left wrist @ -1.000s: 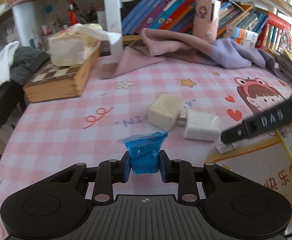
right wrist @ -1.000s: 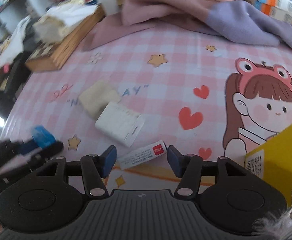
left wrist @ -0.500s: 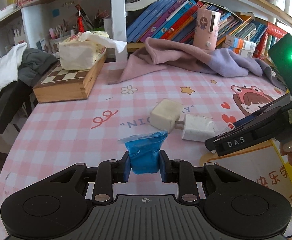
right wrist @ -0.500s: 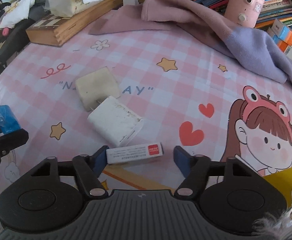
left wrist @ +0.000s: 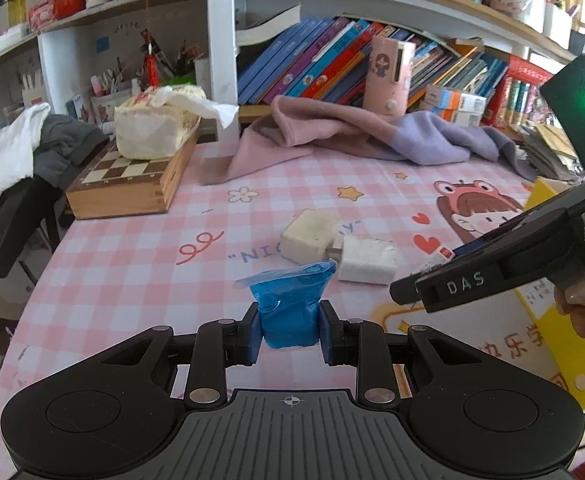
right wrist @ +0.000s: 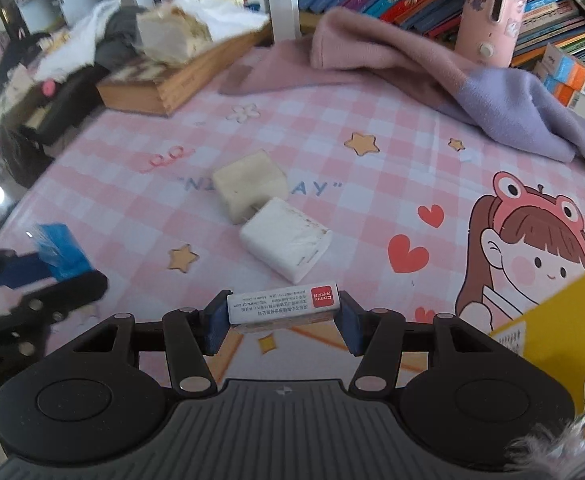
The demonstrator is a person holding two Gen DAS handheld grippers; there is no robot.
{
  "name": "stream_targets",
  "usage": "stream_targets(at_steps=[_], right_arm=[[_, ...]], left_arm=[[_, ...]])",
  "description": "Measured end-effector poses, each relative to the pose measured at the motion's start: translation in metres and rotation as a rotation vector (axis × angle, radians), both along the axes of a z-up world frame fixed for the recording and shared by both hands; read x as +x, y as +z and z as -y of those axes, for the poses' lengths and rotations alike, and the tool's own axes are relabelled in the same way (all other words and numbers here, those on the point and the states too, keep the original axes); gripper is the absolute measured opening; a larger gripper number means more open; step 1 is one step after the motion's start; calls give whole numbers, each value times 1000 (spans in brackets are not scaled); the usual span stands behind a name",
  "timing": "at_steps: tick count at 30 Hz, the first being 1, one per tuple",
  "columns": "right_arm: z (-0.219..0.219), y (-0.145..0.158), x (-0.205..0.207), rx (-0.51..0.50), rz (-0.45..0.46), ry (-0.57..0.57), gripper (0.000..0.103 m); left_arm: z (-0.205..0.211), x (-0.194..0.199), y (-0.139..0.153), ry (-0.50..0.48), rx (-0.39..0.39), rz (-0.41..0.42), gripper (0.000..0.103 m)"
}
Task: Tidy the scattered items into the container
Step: 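Carry the blue packet and eraser box with both tools over the yellow box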
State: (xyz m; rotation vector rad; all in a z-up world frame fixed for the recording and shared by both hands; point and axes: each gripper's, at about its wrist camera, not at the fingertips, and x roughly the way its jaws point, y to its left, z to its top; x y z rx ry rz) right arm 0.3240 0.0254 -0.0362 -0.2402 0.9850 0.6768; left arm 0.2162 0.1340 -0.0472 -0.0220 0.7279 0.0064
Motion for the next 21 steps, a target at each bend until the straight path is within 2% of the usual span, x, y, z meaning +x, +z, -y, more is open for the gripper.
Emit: stream_targets(at_steps=[5,12,16,21], right_arm=[[17,23,-24,79,-4,-31,52],[41,44,-68,125,13,-50,52],[61,51,-96,180,-16,-101,52],[81,61,-133,189,16,-122,52]], left_arm=[[5,-24,11,-42,-10,14,27],[11,-60,25,-89,-33,25,27],[9,-82,34,-102,-107,11,27],[14,-113,45,-145,-103,21,27]])
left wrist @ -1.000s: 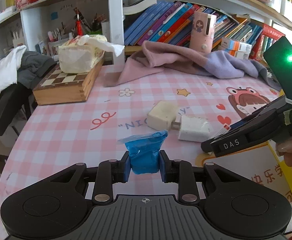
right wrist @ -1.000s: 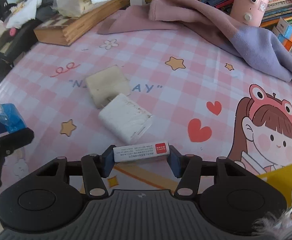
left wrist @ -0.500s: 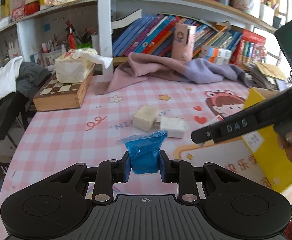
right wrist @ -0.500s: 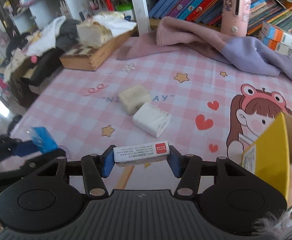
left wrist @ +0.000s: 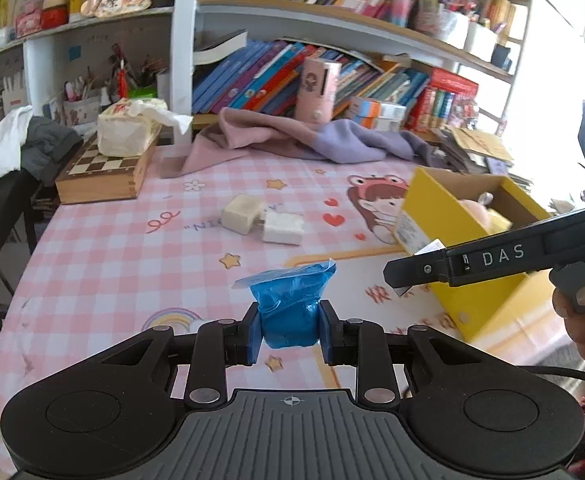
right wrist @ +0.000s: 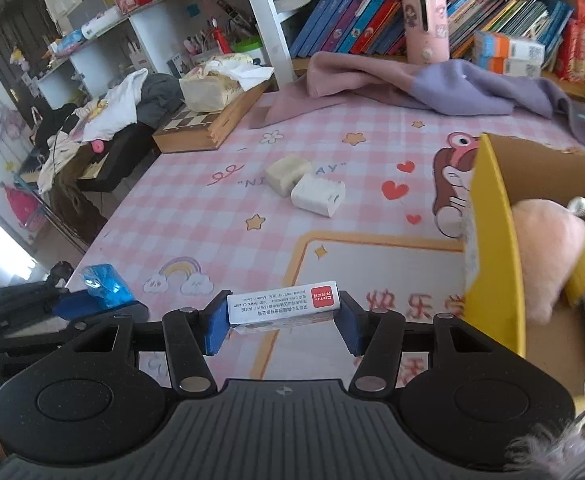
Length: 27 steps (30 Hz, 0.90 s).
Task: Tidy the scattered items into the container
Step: 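Carry the blue packet and eraser box with both tools over the yellow box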
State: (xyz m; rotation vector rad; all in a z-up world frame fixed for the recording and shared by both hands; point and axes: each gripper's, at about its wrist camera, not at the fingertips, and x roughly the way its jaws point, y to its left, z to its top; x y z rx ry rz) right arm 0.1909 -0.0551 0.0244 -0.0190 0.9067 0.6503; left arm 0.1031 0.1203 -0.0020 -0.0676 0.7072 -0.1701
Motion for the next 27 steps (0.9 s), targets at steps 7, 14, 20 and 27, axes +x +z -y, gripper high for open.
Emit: stream_targets(at_steps=[7,14,20,27], right_arm=[[13,5,-55,-51,64,6,52],[11,3,-92,-74,77,9,52],[20,0,-123,-97,88,-24,52],[48,-3,-144,-105,79,-115,52]], left_arm=[[8,-41,5,-43,24,9,27],[10,-71,4,-55,17,15,26],[16,-89,-1,-90,-17,-4,26],[36,-92,-5,-175,-39,-14,26]])
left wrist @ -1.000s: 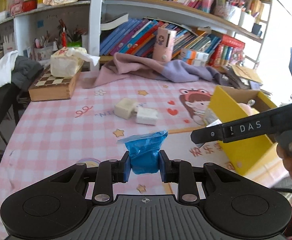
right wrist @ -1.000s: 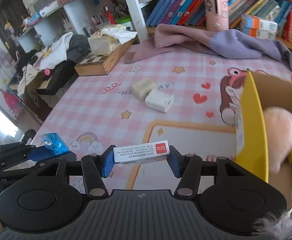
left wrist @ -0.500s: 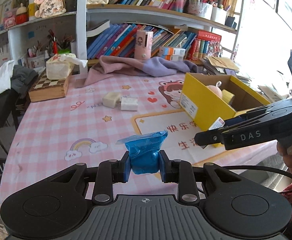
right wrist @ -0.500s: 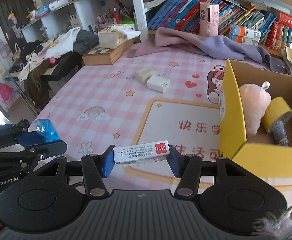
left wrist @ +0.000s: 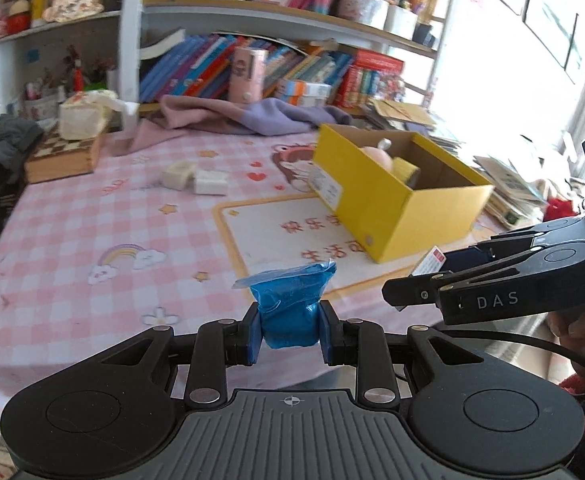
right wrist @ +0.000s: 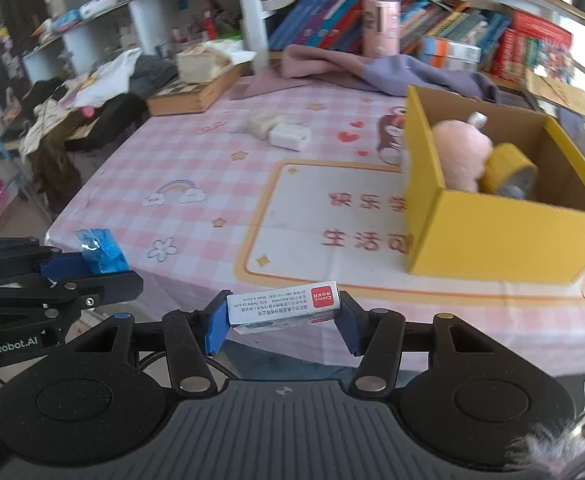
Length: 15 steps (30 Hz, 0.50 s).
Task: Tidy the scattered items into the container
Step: 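Carry the blue packet and eraser box with both tools over the yellow box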
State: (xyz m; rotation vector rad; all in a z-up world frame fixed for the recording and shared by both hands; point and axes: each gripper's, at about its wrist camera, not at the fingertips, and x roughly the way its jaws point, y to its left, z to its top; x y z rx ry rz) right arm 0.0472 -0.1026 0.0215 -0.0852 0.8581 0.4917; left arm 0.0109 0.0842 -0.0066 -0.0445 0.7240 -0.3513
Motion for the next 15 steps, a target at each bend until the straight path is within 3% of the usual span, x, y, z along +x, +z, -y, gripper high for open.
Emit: stream_targets(at_steps=[15], right_arm=[[76,-5,-32,-22,-20,-269,52]], left_arm=[[66,7,-5,-243,0,-16,26]])
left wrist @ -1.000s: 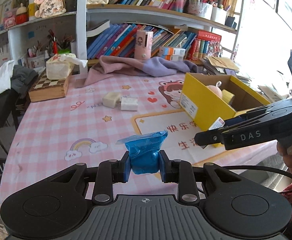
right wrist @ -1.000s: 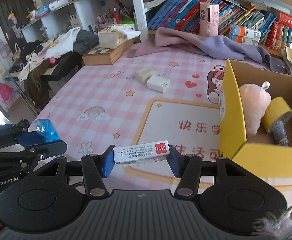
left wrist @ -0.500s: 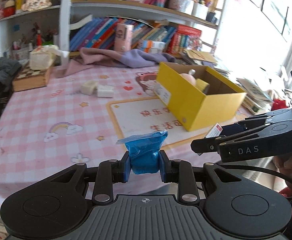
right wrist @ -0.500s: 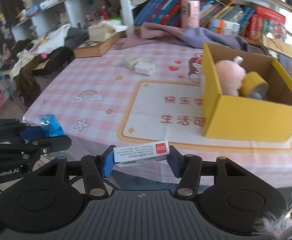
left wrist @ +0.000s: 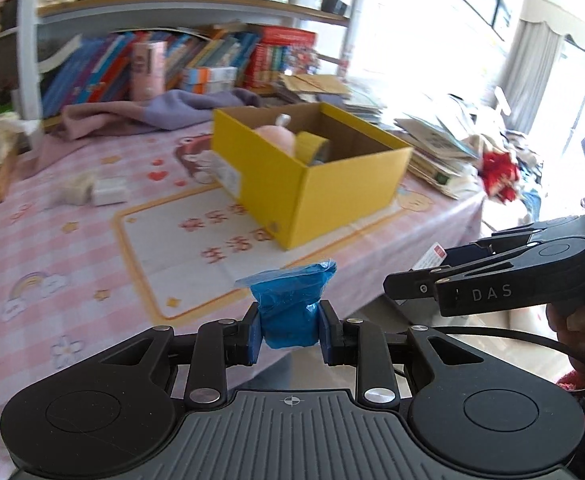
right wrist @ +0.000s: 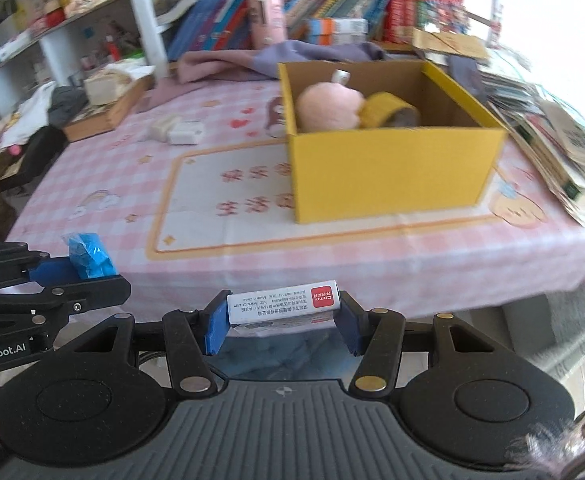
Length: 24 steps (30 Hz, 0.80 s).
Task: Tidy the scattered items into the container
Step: 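Carry the blue packet and eraser box with both tools over the yellow box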
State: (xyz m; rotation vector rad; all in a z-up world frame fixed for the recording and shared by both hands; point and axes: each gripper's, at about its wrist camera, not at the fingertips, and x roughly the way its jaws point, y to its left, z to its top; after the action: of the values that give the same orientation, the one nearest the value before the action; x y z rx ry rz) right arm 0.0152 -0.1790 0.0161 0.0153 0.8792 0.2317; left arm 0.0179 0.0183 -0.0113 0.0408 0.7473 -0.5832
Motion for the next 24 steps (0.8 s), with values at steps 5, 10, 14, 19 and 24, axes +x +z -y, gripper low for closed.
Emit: stream_targets(at_steps=[5,10,14,19,24], right_arm=[[26,0,-6,-9,-7,-76,52],[49,-1,-4,-8,-14,-142,52],[63,1,3,-2,-8,-170,52],[74,3,20,-5,1,-169,52],[87,4,40,-1,-1,-167,52]], left_arm=[[26,7,-2,-86,-5,-5,26],[52,16,-3,-147,1,0,26],[67,23,1,-176,5,26,26],[81,39,6,-189,-2,50,26],[93,54,8,-191,-8,69,26]])
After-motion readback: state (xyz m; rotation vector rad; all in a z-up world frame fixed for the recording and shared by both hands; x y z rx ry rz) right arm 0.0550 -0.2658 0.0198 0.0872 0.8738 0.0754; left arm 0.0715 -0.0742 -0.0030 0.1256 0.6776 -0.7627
